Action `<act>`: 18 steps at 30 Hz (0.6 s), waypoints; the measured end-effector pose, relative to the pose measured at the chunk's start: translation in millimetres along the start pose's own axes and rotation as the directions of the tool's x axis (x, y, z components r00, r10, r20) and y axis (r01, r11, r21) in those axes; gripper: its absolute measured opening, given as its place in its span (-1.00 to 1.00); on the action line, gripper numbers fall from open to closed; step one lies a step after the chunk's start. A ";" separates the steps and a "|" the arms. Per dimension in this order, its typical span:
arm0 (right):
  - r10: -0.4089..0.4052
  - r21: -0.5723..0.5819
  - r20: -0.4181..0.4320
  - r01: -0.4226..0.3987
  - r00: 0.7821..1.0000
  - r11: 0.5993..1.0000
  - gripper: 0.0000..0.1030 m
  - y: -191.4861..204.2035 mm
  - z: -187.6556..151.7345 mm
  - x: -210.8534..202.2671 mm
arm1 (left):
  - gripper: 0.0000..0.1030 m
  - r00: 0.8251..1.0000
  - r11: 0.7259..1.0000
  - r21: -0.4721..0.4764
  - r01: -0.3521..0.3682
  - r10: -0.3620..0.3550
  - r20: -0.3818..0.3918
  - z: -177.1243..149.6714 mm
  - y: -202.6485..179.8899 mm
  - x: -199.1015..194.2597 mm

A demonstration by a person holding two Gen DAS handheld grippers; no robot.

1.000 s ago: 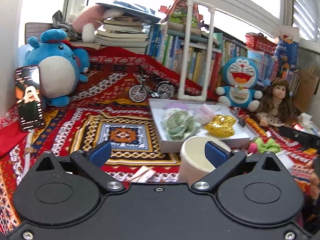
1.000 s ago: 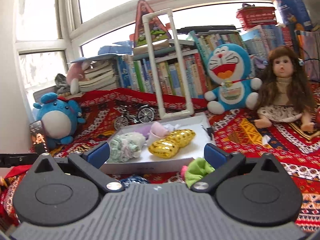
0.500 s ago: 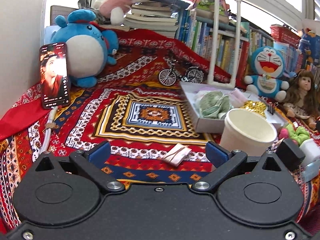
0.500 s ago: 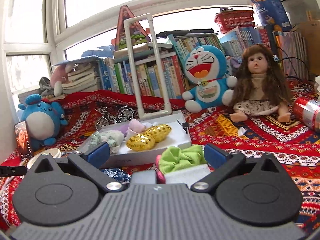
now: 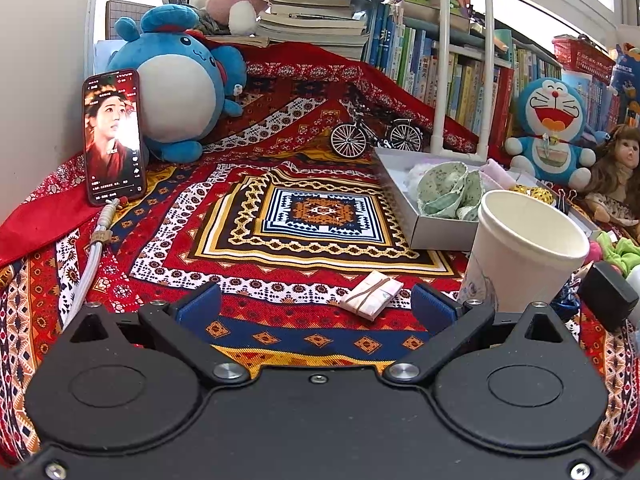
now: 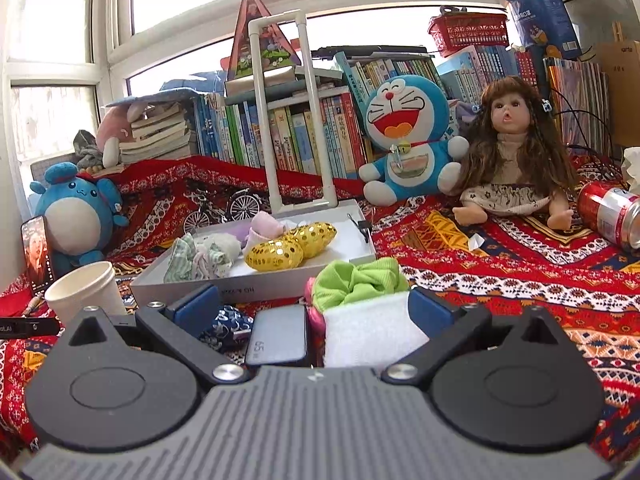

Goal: Organize soft objects
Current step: 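Grasp the small white string-tied box with the left tool while the right tool approaches the blue mask pack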

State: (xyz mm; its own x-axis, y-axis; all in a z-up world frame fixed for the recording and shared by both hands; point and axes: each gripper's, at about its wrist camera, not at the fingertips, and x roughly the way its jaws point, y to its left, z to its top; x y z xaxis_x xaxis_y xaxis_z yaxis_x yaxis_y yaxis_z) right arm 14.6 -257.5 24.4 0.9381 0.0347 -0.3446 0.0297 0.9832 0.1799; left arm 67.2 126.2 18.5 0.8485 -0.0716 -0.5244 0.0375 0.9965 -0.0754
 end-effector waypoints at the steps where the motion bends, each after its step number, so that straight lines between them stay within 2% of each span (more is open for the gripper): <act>1: -0.002 0.001 -0.002 0.002 1.000 1.000 1.00 -0.1 -1.2 -0.3 | 0.96 1.000 1.000 0.003 -0.001 0.001 0.000 -0.3 -0.5 1.1; 8: -0.020 0.010 -0.012 0.020 1.000 1.000 1.00 -3.2 -7.9 -3.5 | 0.96 1.000 1.000 0.010 -0.003 0.003 -0.007 -2.8 -3.2 8.5; 12: -0.024 -0.030 -0.014 0.023 1.000 0.999 1.00 -1.5 -11.3 -4.8 | 0.96 1.000 1.000 0.009 -0.002 0.002 -0.011 -3.4 -4.9 12.5; 18: 0.029 -0.084 -0.057 -0.034 0.998 0.996 1.00 2.7 -13.4 -6.9 | 0.96 1.000 1.000 0.014 0.002 -0.002 -0.018 -4.1 -9.4 19.0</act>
State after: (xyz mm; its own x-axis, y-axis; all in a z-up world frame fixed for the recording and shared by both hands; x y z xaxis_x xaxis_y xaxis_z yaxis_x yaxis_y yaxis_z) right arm 3.6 -252.6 14.8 0.9175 0.0732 -0.3910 -0.0309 0.9931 0.1134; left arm 80.8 115.4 5.8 0.8387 -0.0745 -0.5394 0.0469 0.9968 -0.0648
